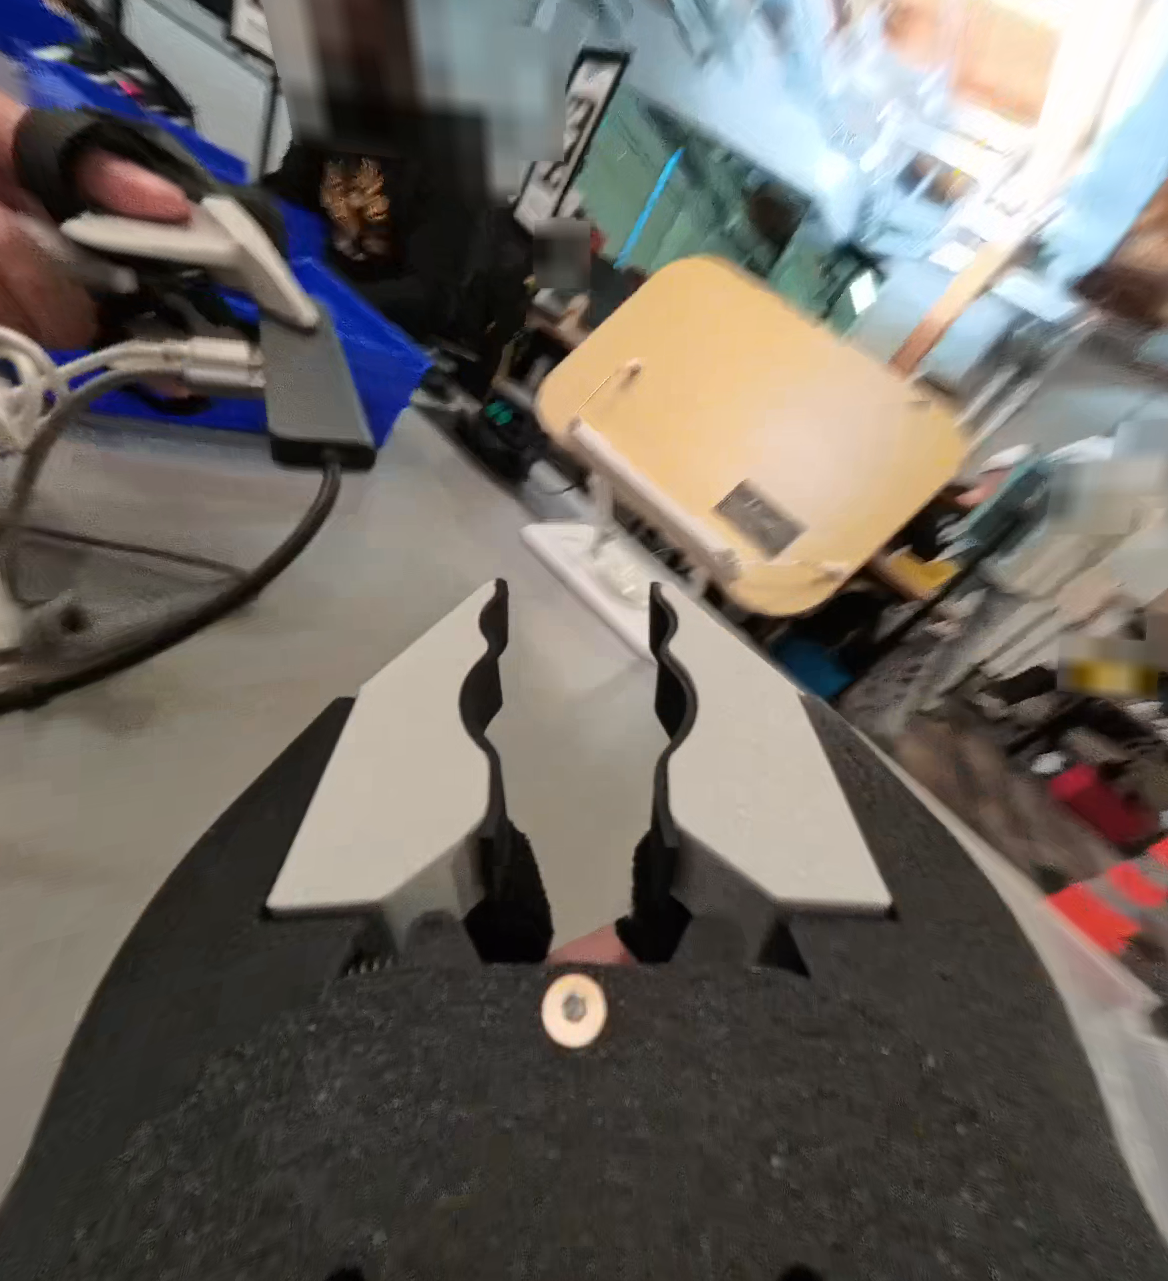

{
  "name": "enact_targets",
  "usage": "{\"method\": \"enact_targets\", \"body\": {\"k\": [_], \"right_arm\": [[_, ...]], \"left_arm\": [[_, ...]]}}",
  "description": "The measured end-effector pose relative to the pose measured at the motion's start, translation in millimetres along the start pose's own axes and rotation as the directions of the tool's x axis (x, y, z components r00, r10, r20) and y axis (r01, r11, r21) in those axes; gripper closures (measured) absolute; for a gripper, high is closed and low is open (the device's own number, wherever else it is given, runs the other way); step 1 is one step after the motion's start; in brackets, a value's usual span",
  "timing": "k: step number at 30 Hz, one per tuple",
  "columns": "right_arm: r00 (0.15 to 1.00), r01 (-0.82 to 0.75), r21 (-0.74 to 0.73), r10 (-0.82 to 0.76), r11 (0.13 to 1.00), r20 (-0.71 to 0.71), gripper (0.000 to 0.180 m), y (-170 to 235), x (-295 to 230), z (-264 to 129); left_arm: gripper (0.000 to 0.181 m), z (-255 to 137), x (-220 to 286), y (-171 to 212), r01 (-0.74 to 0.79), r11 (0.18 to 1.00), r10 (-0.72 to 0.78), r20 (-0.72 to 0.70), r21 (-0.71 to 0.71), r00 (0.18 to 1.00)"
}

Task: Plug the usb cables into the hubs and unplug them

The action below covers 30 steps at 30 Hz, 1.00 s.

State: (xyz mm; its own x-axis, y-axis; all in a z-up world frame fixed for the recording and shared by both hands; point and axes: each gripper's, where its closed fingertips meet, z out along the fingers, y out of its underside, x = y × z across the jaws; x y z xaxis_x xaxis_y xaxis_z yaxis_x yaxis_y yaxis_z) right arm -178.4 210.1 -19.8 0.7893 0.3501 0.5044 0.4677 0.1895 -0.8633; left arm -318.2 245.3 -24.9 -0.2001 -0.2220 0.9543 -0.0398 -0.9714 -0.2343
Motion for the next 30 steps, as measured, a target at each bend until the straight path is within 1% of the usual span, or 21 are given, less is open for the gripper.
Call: {"method": "enact_targets", "body": {"k": [2,3,4,5,7,10,13,15,16,17,18,19,20,21,23,24,25,26,27,29,30], "right_arm": [[0.988,-0.108,-0.053,0.113,0.993,0.108,0.133,4,-17,4],[0.962,-0.208,-0.028,0.209,0.978,0.173,0.137,-8,-24,3],[0.909,-0.326,-0.026,0.32,0.945,0.268,0.138,-20,-34,1],[0.834,-0.444,-0.055,0.435,0.894,0.34,0.138,-29,-39,1],[0.641,-0.641,-0.142,0.627,0.754,0.442,0.13,-40,-51,4],[0.367,-0.798,-0.332,0.842,0.503,0.395,0.121,-29,-72,21],[0.007,-0.816,-0.519,0.902,0.255,0.432,0.119,-41,-102,26],[-0.132,-0.794,-0.589,0.902,0.152,0.41,0.121,-42,-109,28],[-0.149,-0.804,-0.582,0.906,0.122,0.397,0.124,-39,-107,30],[-0.116,-0.82,-0.558,0.918,0.127,0.379,0.127,-32,-104,33],[-0.039,-0.835,-0.523,0.931,0.17,0.364,0.127,-23,-100,35],[0.07,-0.848,-0.472,0.932,0.243,0.355,0.126,-16,-94,36],[0.206,-0.841,-0.413,0.913,0.349,0.353,0.126,-12,-88,37],[0.375,-0.799,-0.348,0.859,0.491,0.349,0.125,-9,-82,37],[0.725,-0.575,-0.233,0.62,0.785,0.299,0.123,-5,-72,35],[0.85,-0.408,-0.196,0.449,0.892,0.274,0.121,-7,-71,32],[0.939,-0.217,-0.165,0.252,0.962,0.235,0.118,-9,-71,31],[0.984,-0.02,-0.138,0.044,0.99,0.174,0.117,-11,-71,30],[0.975,0.182,-0.119,-0.164,0.976,0.148,0.116,-13,-77,30],[0.844,0.536,-0.084,-0.534,0.84,0.043,0.115,-16,-82,29],[0.761,0.647,-0.052,-0.648,0.761,-0.025,0.116,-21,-83,29]], "left_arm": [[0.171,0,4,0,-0.014,1.0,0.014,0.002,-0.01,1.0],[0.17,0,4,-1,-0.017,1.0,0.017,0.004,-0.005,1.0],[0.17,-1,5,-1,-0.015,1.0,0.015,-0.002,-0.005,1.0],[0.17,-1,5,-2,-0.011,1.0,0.011,-0.002,-0.002,1.0],[0.17,-2,2,-2,-0.005,1.0,0.005,-0.001,-0.003,1.0],[0.17,3,2,8,-0.004,0.998,0.002,-0.026,-0.065,1.0],[0.17,8,-6,18,-0.029,0.992,0.031,0.015,-0.122,0.999],[0.17,9,-12,20,-0.03,0.991,0.036,0.048,-0.132,0.998],[0.17,8,-15,19,-0.028,0.992,0.036,0.062,-0.121,0.997],[0.17,6,-17,15,-0.027,0.994,0.034,0.071,-0.102,0.997],[0.17,3,-19,12,-0.023,0.996,0.029,0.075,-0.083,0.997],[0.17,0,-19,7,-0.018,0.998,0.023,0.078,-0.061,0.997],[0.17,-4,-20,2,-0.015,0.999,0.018,0.084,-0.037,0.996],[0.17,-8,-21,-2,-0.013,1.0,0.015,0.092,-0.015,0.996],[0.17,-13,-22,-7,-0.012,1.0,0.01,0.101,0.013,0.995],[0.17,-15,-22,-9,-0.011,1.0,0.009,0.105,0.024,0.994],[0.17,-16,-22,-11,-0.009,1.0,0.006,0.107,0.03,0.994],[0.17,-16,-22,-11,-0.006,1.0,0.003,0.103,0.03,0.995],[0.17,-16,-22,-11,0.0,1.0,-0.003,0.097,0.031,0.995],[0.17,-15,-22,-10,0.016,1.0,-0.018,0.081,0.025,0.997],[0.17,-13,-22,-8,0.022,1.0,-0.023,0.075,0.013,0.997]]}}
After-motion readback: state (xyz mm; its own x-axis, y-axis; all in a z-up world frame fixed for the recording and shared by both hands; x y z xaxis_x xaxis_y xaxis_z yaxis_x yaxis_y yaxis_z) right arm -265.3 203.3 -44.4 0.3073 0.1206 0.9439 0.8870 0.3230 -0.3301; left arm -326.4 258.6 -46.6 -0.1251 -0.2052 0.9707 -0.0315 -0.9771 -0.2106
